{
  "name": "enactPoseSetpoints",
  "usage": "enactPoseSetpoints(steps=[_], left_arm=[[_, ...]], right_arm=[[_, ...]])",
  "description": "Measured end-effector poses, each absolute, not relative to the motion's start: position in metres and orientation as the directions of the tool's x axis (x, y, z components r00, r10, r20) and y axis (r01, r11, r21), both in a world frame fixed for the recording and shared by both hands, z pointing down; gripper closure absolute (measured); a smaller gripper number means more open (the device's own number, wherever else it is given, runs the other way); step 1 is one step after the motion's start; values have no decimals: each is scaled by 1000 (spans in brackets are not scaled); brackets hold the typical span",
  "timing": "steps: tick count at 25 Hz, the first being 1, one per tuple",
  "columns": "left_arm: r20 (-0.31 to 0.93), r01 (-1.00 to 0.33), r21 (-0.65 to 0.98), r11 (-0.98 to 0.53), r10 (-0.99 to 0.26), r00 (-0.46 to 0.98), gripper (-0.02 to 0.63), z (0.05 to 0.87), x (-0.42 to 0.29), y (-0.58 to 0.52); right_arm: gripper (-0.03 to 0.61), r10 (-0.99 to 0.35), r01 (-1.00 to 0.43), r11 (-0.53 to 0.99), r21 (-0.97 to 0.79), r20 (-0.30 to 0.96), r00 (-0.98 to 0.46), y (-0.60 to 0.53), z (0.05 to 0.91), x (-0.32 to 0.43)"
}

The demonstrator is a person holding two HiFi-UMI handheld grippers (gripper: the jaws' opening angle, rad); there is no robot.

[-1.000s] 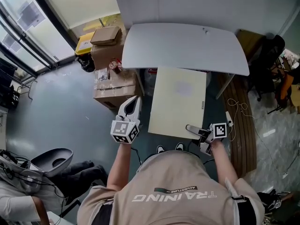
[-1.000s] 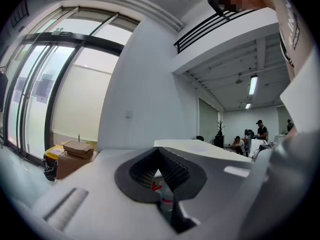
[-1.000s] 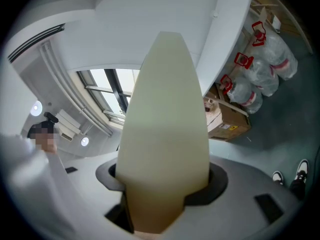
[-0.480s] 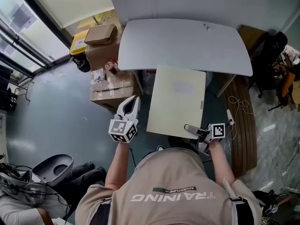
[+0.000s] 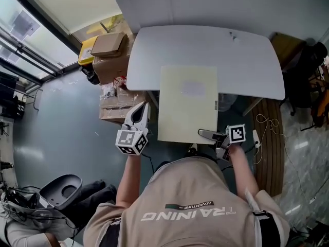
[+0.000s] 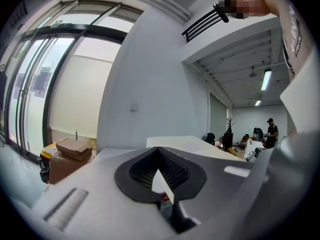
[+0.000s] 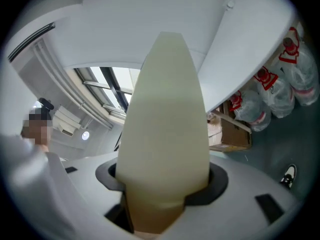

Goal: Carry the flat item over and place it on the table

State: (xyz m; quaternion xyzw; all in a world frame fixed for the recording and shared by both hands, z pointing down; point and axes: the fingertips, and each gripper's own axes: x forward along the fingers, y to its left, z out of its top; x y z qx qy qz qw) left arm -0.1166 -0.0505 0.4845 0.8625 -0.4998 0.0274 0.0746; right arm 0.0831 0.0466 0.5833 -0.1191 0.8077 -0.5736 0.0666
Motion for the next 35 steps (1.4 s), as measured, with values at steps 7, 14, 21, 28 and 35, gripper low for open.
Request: enactPoseSetpoints(steps=[7, 14, 21, 28, 35], left_arm=[[138, -888, 96, -449, -878, 458, 611, 479, -115, -97], [165, -890, 112, -443, -875, 456, 611, 494, -128, -145], [143, -854, 115, -508, -842, 520, 611, 493, -135, -217], [139, -808, 129, -574, -797, 588, 611, 492, -153, -278], [136, -801, 139, -582, -790, 598, 611, 493, -170, -316]], right_arm=[[287, -213, -94, 292, -952, 31, -977, -18, 587, 85], [287, -227, -110, 271, -956, 48, -973, -79, 599, 76], [287, -285, -167, 212, -963, 103, -953, -148, 617, 59], [285, -312, -218, 189, -957, 152, -938, -194, 627, 35], [287, -328, -256, 79, -963, 217, -919, -229, 658, 22]])
